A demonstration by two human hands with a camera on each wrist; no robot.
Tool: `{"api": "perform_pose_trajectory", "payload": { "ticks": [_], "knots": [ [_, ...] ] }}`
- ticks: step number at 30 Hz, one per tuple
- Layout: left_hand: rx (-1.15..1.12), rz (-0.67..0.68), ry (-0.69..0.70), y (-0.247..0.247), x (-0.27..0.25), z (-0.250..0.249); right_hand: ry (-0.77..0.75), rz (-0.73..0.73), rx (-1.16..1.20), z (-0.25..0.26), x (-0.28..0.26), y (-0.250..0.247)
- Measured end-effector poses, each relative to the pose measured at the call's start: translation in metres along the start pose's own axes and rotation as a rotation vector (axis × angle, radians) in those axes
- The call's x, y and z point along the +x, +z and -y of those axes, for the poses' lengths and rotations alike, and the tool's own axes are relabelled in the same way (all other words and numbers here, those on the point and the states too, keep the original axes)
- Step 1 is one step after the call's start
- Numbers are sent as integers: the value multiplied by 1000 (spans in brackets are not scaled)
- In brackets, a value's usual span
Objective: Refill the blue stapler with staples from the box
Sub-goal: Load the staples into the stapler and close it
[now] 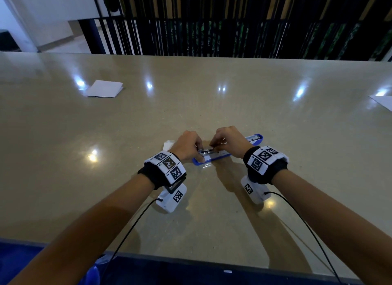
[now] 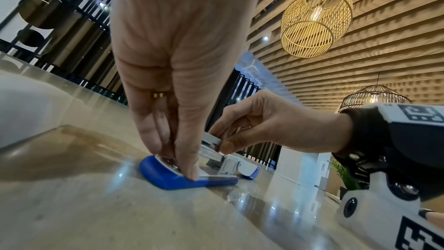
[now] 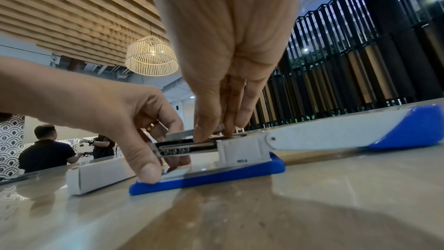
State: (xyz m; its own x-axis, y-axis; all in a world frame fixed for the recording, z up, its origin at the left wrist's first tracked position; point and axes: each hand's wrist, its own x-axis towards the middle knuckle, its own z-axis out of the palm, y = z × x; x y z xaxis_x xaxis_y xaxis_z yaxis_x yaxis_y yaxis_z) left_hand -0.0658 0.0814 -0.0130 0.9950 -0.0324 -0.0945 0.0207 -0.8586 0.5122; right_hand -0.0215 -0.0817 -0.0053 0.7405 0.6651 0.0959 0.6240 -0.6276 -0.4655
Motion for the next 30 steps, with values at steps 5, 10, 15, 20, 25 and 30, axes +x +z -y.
{"api": "perform_pose_trajectory", "payload": {
  "ticks": [5, 10, 15, 20, 25, 30],
  "knots": [
    [0, 9, 6, 0, 1, 1, -28, 23, -34, 3, 2, -1],
    [-2, 5, 17, -2, -1, 0, -34, 33, -26, 4, 5, 2],
    [-9, 8, 19, -3, -1, 0, -17, 24, 26, 0, 5, 2],
    [4, 18, 27, -3, 0, 0, -29, 35, -9, 2, 6, 1],
    [-4, 2, 16, -2, 0, 1, -6, 35, 1, 1, 7, 2],
    [-8, 2, 18, -1, 0, 2, -25, 33, -19, 5, 10, 3]
  ]
}}
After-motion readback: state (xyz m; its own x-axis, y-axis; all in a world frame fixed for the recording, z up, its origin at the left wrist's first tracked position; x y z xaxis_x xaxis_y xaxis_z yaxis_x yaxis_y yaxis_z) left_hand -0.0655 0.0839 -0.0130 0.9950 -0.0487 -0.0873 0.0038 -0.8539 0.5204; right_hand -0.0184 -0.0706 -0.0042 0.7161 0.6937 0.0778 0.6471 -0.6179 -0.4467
